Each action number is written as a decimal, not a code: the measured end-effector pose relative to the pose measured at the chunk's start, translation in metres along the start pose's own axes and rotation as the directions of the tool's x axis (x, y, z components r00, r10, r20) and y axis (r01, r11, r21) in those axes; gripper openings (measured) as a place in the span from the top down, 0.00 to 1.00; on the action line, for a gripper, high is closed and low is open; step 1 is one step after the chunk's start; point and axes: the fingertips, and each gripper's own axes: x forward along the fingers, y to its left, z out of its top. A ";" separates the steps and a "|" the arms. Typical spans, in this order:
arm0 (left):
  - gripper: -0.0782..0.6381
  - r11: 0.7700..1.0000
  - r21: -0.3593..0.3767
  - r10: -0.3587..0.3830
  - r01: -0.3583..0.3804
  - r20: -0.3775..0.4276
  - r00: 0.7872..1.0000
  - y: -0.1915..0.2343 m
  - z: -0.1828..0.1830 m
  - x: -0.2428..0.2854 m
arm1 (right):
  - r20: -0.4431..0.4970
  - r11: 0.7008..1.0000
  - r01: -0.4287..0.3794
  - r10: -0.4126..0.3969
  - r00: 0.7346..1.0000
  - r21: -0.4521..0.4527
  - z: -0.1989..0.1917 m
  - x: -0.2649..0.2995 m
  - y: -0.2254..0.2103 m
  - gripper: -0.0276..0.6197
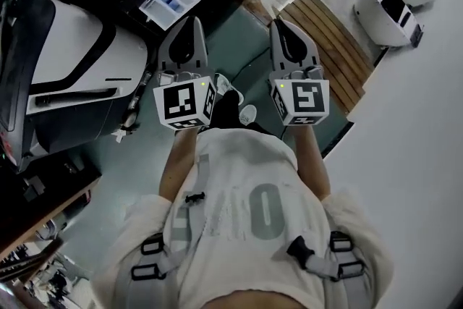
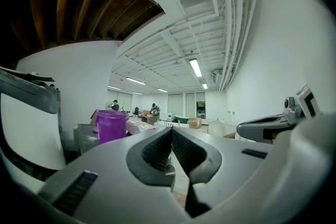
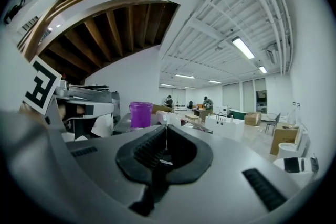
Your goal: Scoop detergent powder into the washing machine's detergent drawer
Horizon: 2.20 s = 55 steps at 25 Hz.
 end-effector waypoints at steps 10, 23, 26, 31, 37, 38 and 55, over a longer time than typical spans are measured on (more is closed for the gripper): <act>0.86 0.969 -0.028 0.244 -0.244 -0.006 0.970 0.109 0.001 0.029 | 0.024 0.963 -0.260 0.263 0.965 -0.071 0.026 0.129 0.060 0.95; 0.86 0.883 -0.060 0.464 -0.465 -0.025 0.885 0.225 -0.011 0.052 | -0.024 0.863 -0.498 0.498 0.867 -0.083 0.029 0.251 0.132 0.95; 0.86 0.867 -0.063 0.493 -0.494 -0.039 0.869 0.240 -0.013 0.049 | -0.021 0.841 -0.536 0.536 0.844 -0.075 0.031 0.261 0.149 0.95; 0.86 0.848 -0.050 0.524 -0.527 -0.060 0.849 0.248 -0.015 0.043 | -0.022 0.819 -0.572 0.572 0.820 -0.050 0.029 0.266 0.164 0.95; 0.86 0.822 -0.019 0.567 -0.569 -0.057 0.821 0.241 -0.007 0.033 | 0.005 0.795 -0.605 0.605 0.796 -0.042 0.030 0.268 0.169 0.95; 0.86 0.817 -0.017 0.575 -0.576 -0.058 0.816 0.239 -0.007 0.032 | 0.007 0.792 -0.609 0.610 0.792 -0.040 0.031 0.268 0.168 0.95; 0.86 0.754 -0.041 0.654 -0.656 -0.045 0.755 0.203 0.003 0.047 | 0.016 0.761 -0.649 0.649 0.761 -0.026 0.038 0.268 0.119 0.94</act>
